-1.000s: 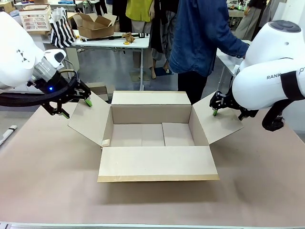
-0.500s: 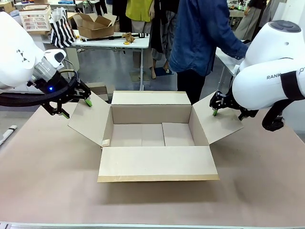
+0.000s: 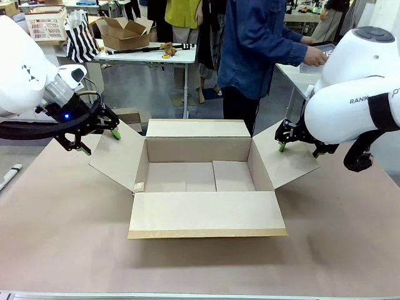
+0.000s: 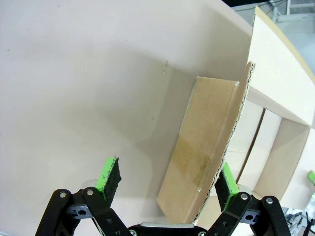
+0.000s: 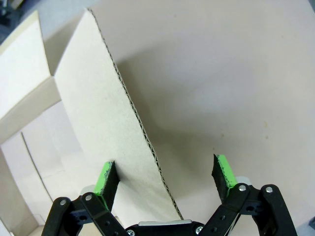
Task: Pack the gift set into the box.
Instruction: Lift both hands away from the flaps of the Package Box, then press and hold the closed box until the human finishes sealing it.
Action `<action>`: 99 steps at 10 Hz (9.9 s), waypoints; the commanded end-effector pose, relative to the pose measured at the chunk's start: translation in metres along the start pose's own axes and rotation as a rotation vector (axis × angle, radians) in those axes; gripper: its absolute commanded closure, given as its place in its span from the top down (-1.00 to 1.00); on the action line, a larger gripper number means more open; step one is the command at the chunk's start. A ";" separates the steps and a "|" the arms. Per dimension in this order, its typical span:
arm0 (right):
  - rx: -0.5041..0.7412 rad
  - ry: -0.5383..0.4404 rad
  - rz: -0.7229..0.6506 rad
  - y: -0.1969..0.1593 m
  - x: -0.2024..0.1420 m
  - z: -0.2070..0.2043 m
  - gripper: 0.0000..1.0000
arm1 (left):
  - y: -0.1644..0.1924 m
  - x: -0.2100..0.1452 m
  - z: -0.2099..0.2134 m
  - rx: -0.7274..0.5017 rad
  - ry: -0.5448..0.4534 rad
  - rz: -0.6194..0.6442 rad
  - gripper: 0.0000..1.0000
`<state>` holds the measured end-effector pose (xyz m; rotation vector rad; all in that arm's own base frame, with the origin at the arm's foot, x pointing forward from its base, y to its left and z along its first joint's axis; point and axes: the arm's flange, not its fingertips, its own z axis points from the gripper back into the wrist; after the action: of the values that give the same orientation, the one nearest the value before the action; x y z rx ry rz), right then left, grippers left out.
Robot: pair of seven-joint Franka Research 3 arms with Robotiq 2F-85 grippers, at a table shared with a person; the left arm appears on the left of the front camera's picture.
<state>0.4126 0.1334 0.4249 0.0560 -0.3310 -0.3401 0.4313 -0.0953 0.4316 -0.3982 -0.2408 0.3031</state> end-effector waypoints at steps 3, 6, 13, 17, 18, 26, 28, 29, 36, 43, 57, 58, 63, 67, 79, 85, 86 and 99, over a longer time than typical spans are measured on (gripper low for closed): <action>-0.018 -0.008 -0.020 0.003 0.002 0.004 1.00 | 0.001 0.000 0.001 0.003 -0.003 -0.003 1.00; -0.018 -0.008 -0.020 0.003 0.002 0.004 1.00 | 0.001 0.000 0.001 0.003 -0.003 -0.003 1.00; -0.018 -0.008 -0.020 0.003 0.002 0.004 1.00 | 0.001 0.000 0.001 0.003 -0.003 -0.003 1.00; -0.018 -0.008 -0.020 0.003 0.002 0.004 1.00 | 0.001 0.000 0.001 0.003 -0.003 -0.003 1.00; -0.018 -0.008 -0.020 0.003 0.002 0.004 1.00 | 0.001 0.000 0.001 0.003 -0.003 -0.003 1.00; -0.018 -0.008 -0.020 0.003 0.002 0.004 1.00 | 0.001 0.000 0.001 0.003 -0.003 -0.003 1.00; -0.018 -0.008 -0.020 0.003 0.002 0.004 1.00 | 0.001 0.000 0.001 0.003 -0.003 -0.003 1.00; -0.018 -0.008 -0.020 0.003 0.002 0.004 1.00 | 0.001 0.000 0.001 0.003 -0.003 -0.003 1.00; -0.018 -0.008 -0.020 0.003 0.002 0.004 1.00 | 0.001 0.000 0.001 0.003 -0.003 -0.003 1.00; -0.018 -0.008 -0.020 0.003 0.002 0.004 1.00 | 0.001 0.000 0.001 0.003 -0.003 -0.003 1.00; -0.018 -0.008 -0.020 0.003 0.002 0.004 1.00 | 0.001 0.000 0.001 0.003 -0.003 -0.003 1.00; -0.018 -0.008 -0.020 0.003 0.002 0.004 1.00 | 0.001 0.000 0.001 0.003 -0.003 -0.003 1.00; -0.018 -0.008 -0.020 0.003 0.002 0.004 1.00 | 0.001 0.000 0.001 0.003 -0.003 -0.003 1.00; 0.303 0.104 0.090 -0.031 0.008 0.064 1.00 | 0.010 0.003 0.071 -0.248 0.000 -0.119 1.00; 0.970 0.178 -0.110 -0.158 0.009 0.142 1.00 | 0.096 -0.011 0.136 -0.938 -0.057 -0.196 1.00; 0.970 0.178 -0.110 -0.158 0.009 0.142 1.00 | 0.096 -0.011 0.136 -0.938 -0.057 -0.196 1.00; 0.970 0.178 -0.110 -0.158 0.009 0.142 1.00 | 0.096 -0.011 0.136 -0.938 -0.057 -0.196 1.00; 0.970 0.178 -0.110 -0.158 0.009 0.142 1.00 | 0.096 -0.011 0.136 -0.938 -0.057 -0.196 1.00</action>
<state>0.3208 -0.0194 0.5453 1.0294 -0.2707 -0.2787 0.3600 0.0340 0.5109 -1.2658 -0.4697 -0.0266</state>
